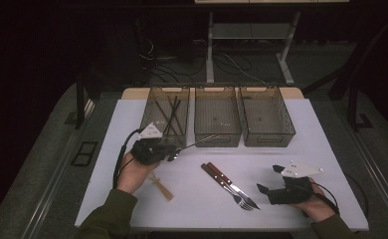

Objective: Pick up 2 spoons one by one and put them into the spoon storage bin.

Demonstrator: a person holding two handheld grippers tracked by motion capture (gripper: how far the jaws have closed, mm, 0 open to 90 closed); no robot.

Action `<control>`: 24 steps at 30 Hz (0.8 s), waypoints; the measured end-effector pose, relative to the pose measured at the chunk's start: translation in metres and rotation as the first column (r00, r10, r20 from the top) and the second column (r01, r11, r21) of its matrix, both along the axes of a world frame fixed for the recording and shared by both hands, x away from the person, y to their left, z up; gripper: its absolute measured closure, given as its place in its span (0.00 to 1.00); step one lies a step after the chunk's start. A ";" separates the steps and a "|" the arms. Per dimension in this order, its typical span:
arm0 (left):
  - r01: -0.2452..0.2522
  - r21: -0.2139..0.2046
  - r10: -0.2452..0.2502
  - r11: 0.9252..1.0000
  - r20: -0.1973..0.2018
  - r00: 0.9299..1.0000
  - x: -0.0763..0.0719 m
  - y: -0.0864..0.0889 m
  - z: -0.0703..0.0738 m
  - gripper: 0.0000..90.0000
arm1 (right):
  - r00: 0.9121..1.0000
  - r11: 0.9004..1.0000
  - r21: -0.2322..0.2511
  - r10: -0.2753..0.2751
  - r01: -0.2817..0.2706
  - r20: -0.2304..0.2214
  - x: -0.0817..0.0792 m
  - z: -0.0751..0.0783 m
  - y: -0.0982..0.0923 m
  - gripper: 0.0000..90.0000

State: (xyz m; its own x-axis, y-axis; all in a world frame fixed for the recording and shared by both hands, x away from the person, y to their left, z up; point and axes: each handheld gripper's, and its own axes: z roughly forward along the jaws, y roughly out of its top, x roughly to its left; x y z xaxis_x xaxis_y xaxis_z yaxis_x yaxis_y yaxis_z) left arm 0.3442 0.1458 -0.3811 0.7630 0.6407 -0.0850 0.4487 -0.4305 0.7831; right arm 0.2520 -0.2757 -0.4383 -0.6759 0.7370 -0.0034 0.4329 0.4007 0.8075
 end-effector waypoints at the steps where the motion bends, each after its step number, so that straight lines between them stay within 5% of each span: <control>1: -0.004 -0.005 0.004 1.000 0.002 1.000 0.002 -0.002 0.002 0.97 | 1.000 1.000 0.001 -0.002 0.002 -0.001 0.000 0.000 0.000 0.15; 19: -0.063 0.028 0.062 0.998 0.031 0.998 0.052 -0.042 0.031 0.97 | 1.000 1.000 0.006 0.001 -0.001 0.001 0.000 0.000 -0.001 0.15; 24: -0.125 0.013 0.125 0.992 0.029 0.992 0.066 -0.055 0.032 0.97 | 1.000 1.000 0.008 0.000 0.000 -0.002 -0.001 0.001 -0.001 0.15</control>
State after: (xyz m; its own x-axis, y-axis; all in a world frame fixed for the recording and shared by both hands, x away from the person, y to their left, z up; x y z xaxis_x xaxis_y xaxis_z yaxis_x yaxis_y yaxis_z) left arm 0.4106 0.0908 -0.3491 0.6789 0.7323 -0.0542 0.4775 -0.3842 0.7902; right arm 0.2513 -0.2771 -0.4375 -0.6756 0.7373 0.0034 0.4343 0.3942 0.8099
